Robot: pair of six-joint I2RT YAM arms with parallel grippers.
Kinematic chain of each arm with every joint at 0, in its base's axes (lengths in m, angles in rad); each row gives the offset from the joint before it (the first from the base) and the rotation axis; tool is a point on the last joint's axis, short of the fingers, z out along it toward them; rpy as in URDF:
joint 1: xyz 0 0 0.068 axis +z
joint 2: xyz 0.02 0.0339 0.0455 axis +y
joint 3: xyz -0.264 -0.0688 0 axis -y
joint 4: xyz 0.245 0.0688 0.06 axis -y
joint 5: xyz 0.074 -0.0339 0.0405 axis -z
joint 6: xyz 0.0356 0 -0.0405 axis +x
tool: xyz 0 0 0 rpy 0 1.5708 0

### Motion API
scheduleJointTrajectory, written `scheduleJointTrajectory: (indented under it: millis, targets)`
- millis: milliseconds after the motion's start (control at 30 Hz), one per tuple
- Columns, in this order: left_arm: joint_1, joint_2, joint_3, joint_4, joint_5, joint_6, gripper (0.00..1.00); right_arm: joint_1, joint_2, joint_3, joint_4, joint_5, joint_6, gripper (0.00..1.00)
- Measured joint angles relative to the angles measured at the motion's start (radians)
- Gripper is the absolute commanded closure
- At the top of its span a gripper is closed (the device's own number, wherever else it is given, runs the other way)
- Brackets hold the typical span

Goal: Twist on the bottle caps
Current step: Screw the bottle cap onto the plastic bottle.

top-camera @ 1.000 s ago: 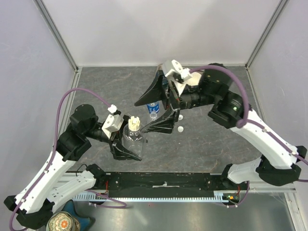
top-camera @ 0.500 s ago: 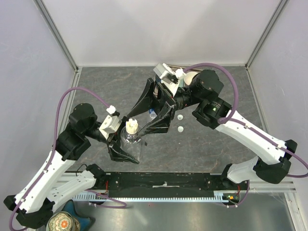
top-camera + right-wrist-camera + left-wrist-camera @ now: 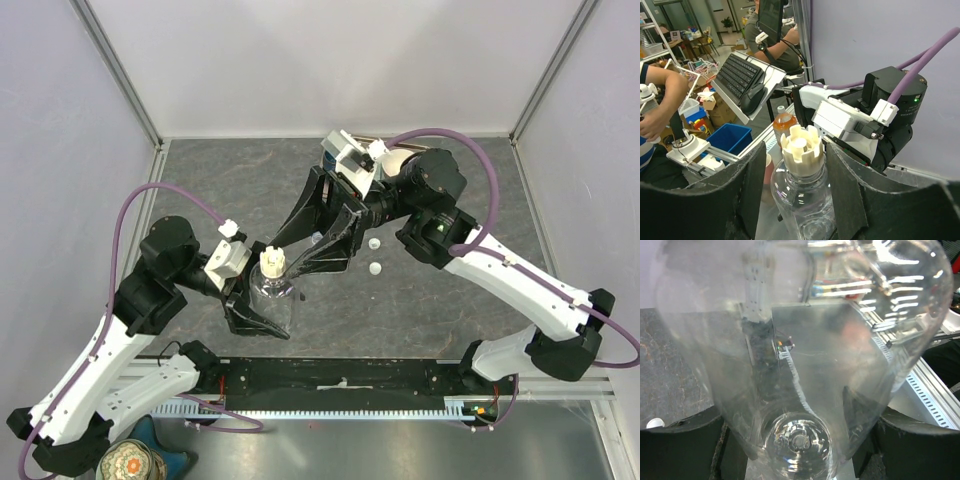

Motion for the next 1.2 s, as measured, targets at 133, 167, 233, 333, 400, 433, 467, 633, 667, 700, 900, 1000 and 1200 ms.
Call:
scheduleJointTrajectory:
  millis: [133,167,233,333,400,433,467,633,667,700,900,1000,1200]
  targets:
    - [0.000,0.000,0.000,0.000,-0.016,0.000,0.90,0.000,0.013,0.000,0.011,0.000,0.005,0.45]
    - [0.000,0.000,0.000,0.001,-0.017,0.000,0.90,0.003,0.019,0.000,0.013,0.000,0.006,0.47]
    - [0.000,0.000,0.000,0.001,-0.017,0.000,0.90,0.004,0.026,0.000,0.016,0.000,0.007,0.57]
    - [0.001,0.000,-0.001,0.000,-0.022,0.001,0.90,0.007,0.033,0.000,0.021,-0.001,0.011,0.71]
    - [0.001,-0.002,-0.001,0.004,-0.024,0.001,0.91,0.007,0.032,0.000,0.024,-0.001,0.006,0.78]
    - [0.001,-0.003,-0.001,0.003,-0.026,0.001,0.91,0.007,0.032,0.000,0.024,0.001,0.001,0.83]
    - [0.001,-0.003,-0.001,0.004,-0.028,0.001,0.91,0.007,0.032,0.000,0.023,0.002,-0.004,0.85]
    - [0.003,-0.010,-0.004,0.004,-0.060,0.001,0.91,0.007,0.025,0.000,-0.008,0.015,-0.033,0.94]
    - [0.003,-0.011,-0.005,0.003,-0.073,0.001,0.91,0.007,0.018,0.000,-0.028,0.026,-0.052,0.94]
    - [0.003,-0.013,-0.005,0.003,-0.086,0.001,0.91,0.006,0.013,0.000,-0.044,0.037,-0.064,0.96]
    - [0.003,-0.022,-0.005,0.003,-0.243,0.005,0.91,0.003,-0.045,-0.006,-0.202,0.174,-0.184,1.00]
    - [0.003,-0.023,-0.005,-0.001,-0.341,0.009,0.91,0.002,-0.078,-0.031,-0.246,0.274,-0.225,1.00]
    - [0.005,-0.026,-0.005,-0.024,-0.537,0.007,0.90,0.008,-0.109,-0.068,-0.294,0.488,-0.256,1.00]
